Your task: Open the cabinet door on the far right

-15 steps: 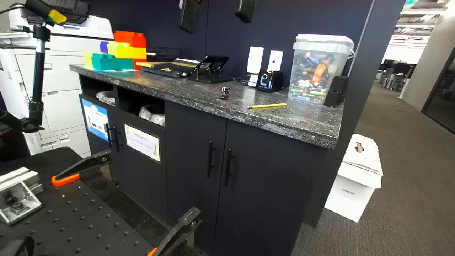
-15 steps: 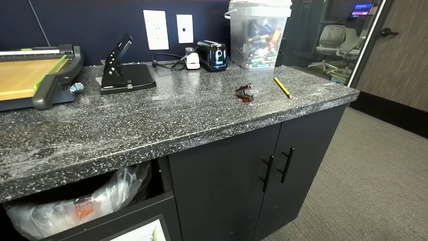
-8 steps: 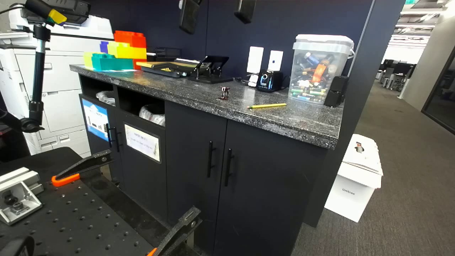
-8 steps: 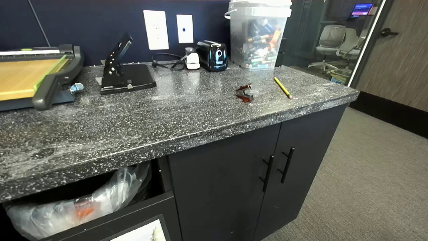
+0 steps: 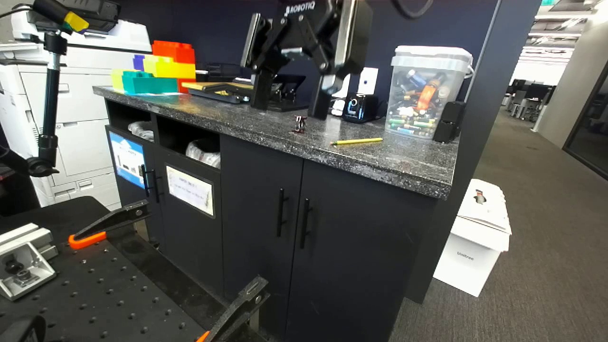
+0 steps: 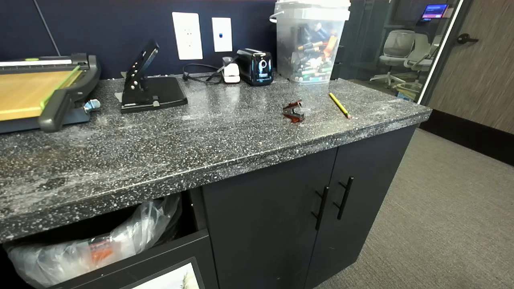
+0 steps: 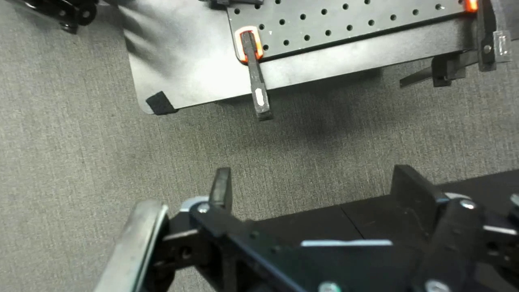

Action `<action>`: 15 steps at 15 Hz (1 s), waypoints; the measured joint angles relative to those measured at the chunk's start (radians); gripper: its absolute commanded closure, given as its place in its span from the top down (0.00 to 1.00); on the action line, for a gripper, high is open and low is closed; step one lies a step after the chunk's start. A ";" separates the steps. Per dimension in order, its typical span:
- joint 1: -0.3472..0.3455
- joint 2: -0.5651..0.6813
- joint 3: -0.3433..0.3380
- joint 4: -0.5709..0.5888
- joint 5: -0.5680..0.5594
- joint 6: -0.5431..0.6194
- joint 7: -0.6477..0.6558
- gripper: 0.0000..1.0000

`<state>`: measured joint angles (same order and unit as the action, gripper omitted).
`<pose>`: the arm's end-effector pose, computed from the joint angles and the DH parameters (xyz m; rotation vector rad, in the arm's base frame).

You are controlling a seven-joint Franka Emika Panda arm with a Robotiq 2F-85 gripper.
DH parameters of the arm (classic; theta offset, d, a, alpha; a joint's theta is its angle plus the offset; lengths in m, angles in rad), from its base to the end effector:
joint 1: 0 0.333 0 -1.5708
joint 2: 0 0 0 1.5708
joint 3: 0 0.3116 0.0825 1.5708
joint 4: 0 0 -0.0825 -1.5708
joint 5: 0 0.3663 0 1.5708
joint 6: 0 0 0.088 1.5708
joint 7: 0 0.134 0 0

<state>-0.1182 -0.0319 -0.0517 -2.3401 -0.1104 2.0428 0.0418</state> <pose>0.4413 -0.0845 0.3098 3.0332 -0.2250 -0.4137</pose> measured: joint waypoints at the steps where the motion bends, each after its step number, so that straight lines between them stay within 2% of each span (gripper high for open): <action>1: 0.005 0.020 0.000 -0.021 0.028 0.057 0.000 1.00; 5: 0.038 0.113 0.011 -0.104 0.179 0.309 -0.001 1.00; 8: 0.062 0.227 0.031 -0.114 0.257 0.518 -0.001 1.00; 11: 0.074 0.390 0.056 -0.075 0.275 0.749 -0.002 1.00; 15: 0.094 0.667 0.076 0.031 0.265 1.092 -0.002 1.00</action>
<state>-0.0240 0.6352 0.0243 -2.3096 0.1550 3.1345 0.0400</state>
